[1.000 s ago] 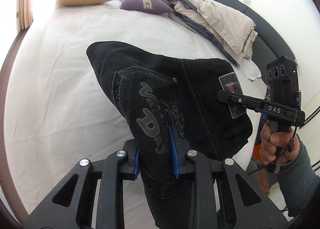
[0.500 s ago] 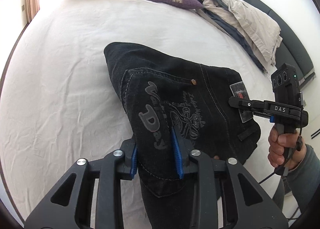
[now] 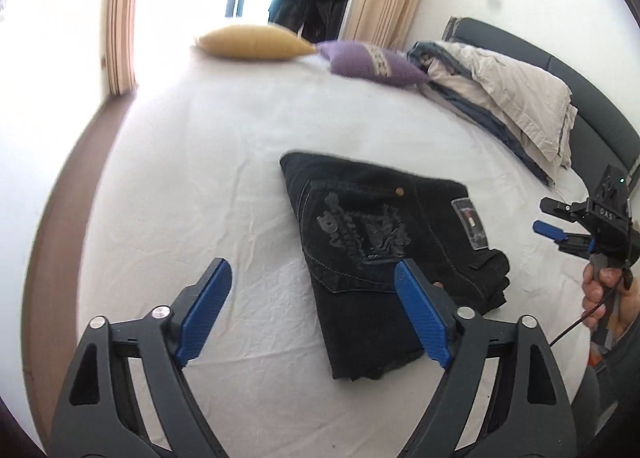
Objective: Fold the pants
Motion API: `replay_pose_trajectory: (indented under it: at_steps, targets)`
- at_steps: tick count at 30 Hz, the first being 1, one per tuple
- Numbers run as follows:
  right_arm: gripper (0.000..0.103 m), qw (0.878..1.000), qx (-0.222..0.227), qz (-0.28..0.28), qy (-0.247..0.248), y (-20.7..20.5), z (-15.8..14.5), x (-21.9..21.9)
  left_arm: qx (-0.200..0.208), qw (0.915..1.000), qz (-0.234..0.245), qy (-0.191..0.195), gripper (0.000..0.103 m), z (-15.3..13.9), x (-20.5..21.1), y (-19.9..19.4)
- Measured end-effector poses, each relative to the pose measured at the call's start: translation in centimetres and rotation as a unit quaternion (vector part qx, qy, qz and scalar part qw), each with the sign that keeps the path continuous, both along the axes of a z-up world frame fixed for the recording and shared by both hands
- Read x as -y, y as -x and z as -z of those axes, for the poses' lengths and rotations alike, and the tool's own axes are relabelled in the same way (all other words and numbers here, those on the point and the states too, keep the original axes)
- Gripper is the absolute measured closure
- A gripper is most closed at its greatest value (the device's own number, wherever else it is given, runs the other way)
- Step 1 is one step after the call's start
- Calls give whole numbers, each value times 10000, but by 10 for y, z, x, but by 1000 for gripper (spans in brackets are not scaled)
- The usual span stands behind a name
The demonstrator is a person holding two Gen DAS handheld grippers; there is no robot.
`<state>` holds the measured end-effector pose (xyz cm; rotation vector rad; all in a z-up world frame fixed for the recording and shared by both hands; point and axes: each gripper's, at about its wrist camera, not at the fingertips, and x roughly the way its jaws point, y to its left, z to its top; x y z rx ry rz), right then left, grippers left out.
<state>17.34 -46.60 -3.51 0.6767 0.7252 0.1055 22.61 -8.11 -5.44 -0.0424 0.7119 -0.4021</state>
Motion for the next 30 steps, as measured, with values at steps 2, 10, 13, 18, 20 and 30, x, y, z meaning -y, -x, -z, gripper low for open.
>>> replay_pose_trajectory:
  at_steps: [2,10,13,18,20,30]
  targets:
    - [25,9964,505,180,651,33,-42,-14,654,9976,-124,-214,0,-38,15,41]
    - [0,9199,2818,1223,2438,171,-186,-79,2819,9511,-1192,-416,0,-170,25,186]
    - [0,9089,2938,1357,2629,198,-217,-89,2810,9524,-1130,-342,0,-200,23,211]
    - [0,9102,3017,1228,2557,233,-246,-107,2567,9580,-1220,-373,0,-222,20,247]
    - [0,9114,2961,1141,2620,243,-248,-118,2299,9636,-1265,-521,0,-217,24,256]
    - [0,9512,1576,787,2534,213,-194,-139,534,9830,-1438,-1009,0,-132,36,227]
